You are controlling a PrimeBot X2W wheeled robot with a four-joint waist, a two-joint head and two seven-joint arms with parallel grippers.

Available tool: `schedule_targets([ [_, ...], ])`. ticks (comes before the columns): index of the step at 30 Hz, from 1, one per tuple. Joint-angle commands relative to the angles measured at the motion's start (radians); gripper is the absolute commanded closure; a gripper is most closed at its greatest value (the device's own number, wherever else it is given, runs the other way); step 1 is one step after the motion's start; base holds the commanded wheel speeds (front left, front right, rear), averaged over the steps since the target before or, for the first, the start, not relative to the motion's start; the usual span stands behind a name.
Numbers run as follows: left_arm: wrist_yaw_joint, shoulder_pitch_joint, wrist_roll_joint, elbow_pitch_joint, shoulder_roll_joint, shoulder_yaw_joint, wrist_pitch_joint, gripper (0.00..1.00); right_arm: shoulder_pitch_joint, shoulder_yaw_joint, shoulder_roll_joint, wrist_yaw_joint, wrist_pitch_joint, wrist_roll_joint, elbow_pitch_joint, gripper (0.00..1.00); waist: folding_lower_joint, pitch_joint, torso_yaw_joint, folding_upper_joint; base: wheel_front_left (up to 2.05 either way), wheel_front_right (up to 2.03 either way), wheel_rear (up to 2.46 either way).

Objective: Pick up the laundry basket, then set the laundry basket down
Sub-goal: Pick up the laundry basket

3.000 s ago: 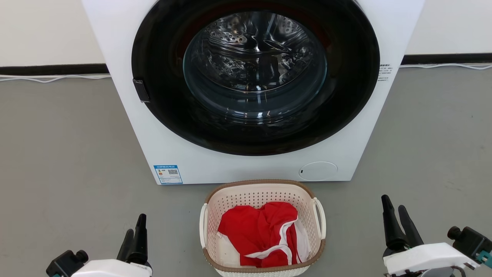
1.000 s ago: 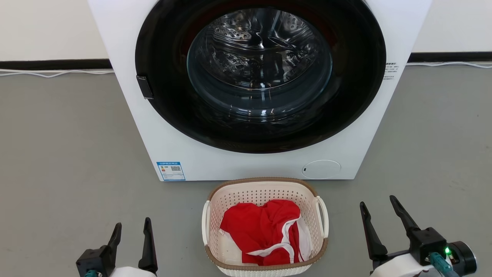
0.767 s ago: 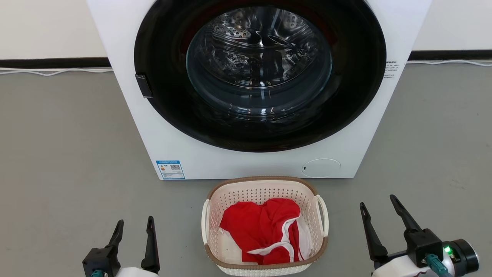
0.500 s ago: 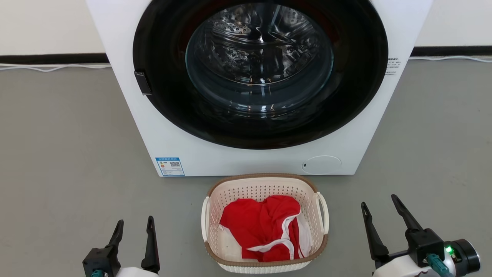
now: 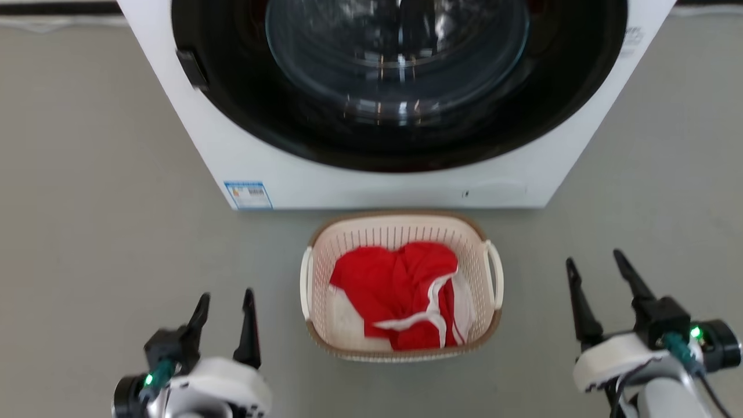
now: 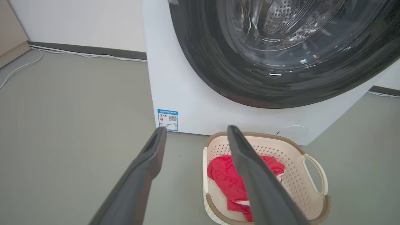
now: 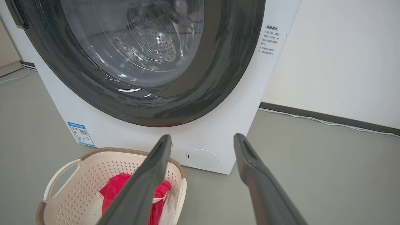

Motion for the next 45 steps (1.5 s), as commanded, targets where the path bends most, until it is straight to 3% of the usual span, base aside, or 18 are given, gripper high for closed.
schedule_targets([
  [1,-0.006,-0.074,-0.020,0.010,0.009,0.012,-0.006,0.00,-0.058,0.006,-0.009,0.000,-0.014,-0.012,0.007,0.00,0.0000,0.092,0.004,-0.0001,0.00,0.00,0.00],
  [12,-0.010,-0.381,-0.067,0.241,0.009,-0.118,-0.006,0.00,-0.339,-0.075,-0.009,0.000,-0.012,-0.068,0.280,0.00,0.0000,0.406,0.026,-0.0001,0.00,0.00,0.00],
  [20,-0.003,-0.559,-0.104,0.366,0.009,-0.180,-0.006,0.00,-0.491,-0.081,-0.009,0.000,-0.005,-0.110,0.420,0.00,0.0000,0.566,0.037,-0.0001,0.00,0.00,0.00],
  [35,-0.009,-0.709,-0.092,0.454,0.009,-0.173,-0.006,0.00,-0.600,-0.100,-0.009,0.000,-0.013,-0.155,0.459,0.00,0.0000,0.702,0.052,-0.0001,0.00,0.00,0.00],
  [45,-0.012,-0.753,-0.088,0.481,0.009,-0.209,-0.006,0.00,-0.646,-0.096,-0.009,0.000,-0.014,-0.116,0.462,0.00,0.0000,0.766,0.049,-0.0001,0.00,0.00,0.00],
])
